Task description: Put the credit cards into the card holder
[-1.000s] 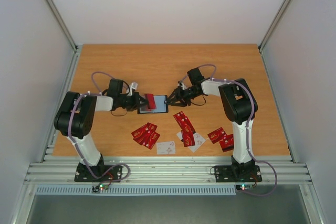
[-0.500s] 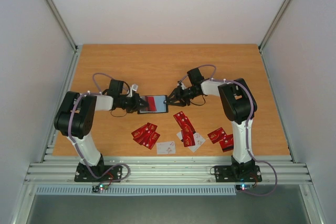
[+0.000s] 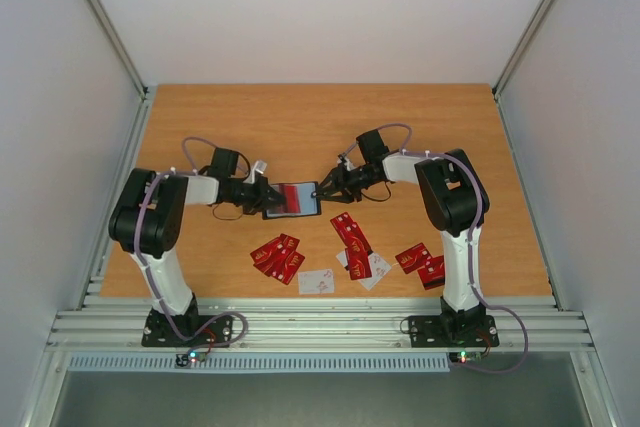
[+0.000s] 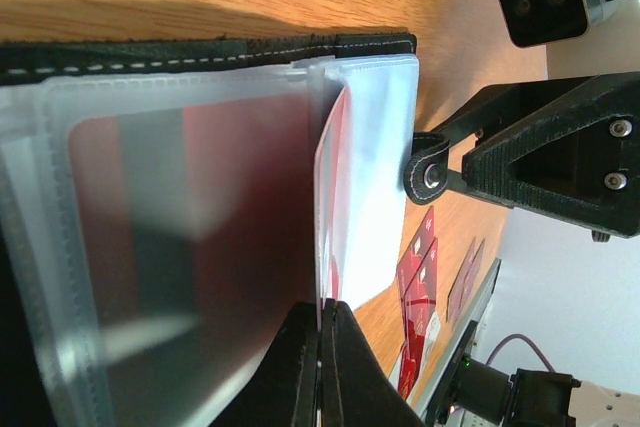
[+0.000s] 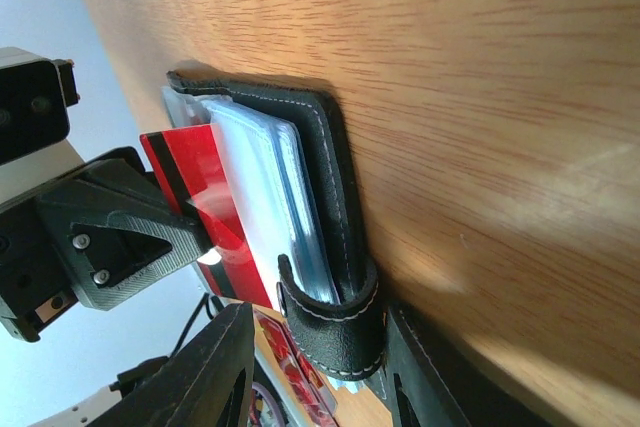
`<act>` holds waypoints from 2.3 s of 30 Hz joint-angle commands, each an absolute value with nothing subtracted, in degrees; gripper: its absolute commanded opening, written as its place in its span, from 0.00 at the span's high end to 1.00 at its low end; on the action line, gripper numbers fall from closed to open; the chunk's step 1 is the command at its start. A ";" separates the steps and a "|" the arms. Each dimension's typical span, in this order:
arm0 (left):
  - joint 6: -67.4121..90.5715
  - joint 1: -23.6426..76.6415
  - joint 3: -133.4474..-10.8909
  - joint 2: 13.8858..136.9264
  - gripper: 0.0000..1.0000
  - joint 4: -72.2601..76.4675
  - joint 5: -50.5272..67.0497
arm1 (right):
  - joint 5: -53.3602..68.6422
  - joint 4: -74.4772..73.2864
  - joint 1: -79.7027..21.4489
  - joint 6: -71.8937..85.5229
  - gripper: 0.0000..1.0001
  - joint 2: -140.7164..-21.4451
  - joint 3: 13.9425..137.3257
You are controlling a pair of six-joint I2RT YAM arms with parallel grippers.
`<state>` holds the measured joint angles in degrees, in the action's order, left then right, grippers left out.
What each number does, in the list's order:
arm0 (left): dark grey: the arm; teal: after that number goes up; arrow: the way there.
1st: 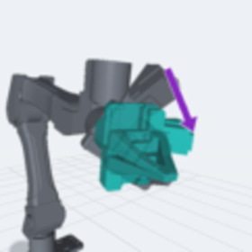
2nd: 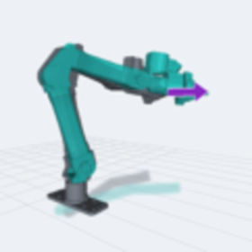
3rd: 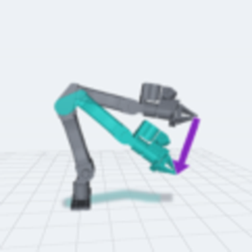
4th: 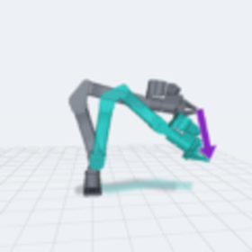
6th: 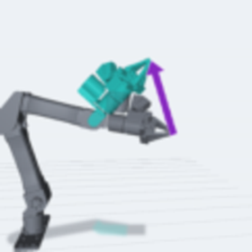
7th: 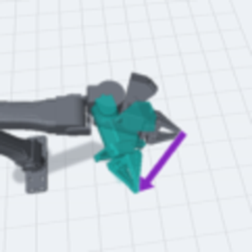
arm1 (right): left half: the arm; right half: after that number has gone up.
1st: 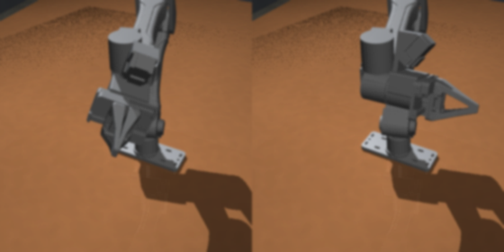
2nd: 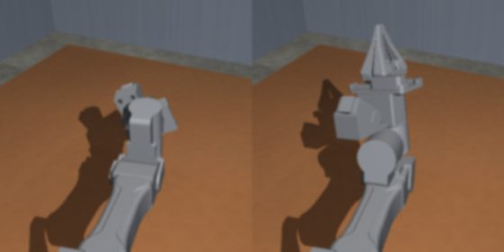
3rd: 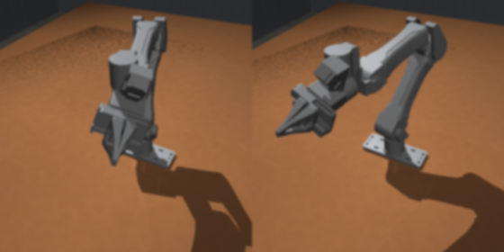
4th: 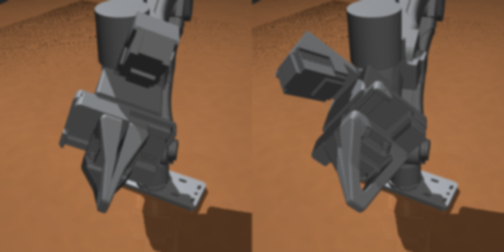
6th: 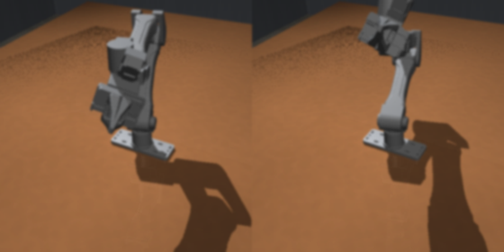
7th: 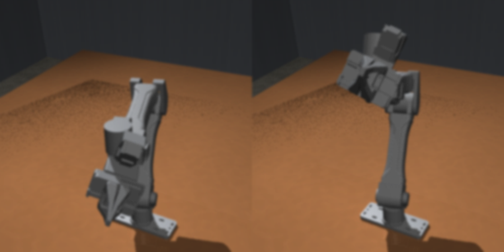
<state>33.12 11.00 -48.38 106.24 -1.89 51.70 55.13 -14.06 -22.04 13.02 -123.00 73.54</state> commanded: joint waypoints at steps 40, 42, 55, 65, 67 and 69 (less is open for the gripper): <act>30.31 15.71 -57.45 115.46 0.98 -9.37 51.86 | 56.87 -11.01 -21.97 14.32 0.65 -125.49 73.39; 30.24 15.81 -57.79 115.62 0.97 -9.62 51.84 | 56.95 -10.91 -21.97 14.40 0.65 -125.65 73.40; 31.38 16.95 -59.98 116.60 0.85 -11.40 51.71 | 57.39 -10.62 -21.81 14.76 0.67 -126.27 74.04; 27.21 17.67 -65.28 115.05 0.73 -25.43 45.49 | 57.79 -9.42 -21.35 16.12 0.68 -126.45 74.36; 26.59 17.79 -66.22 114.86 0.71 -28.32 43.72 | 57.91 -9.24 -21.28 16.41 0.68 -126.50 74.44; 26.45 17.88 -66.79 114.36 0.66 -29.93 42.50 | 58.00 -9.09 -21.19 16.66 0.68 -126.56 74.59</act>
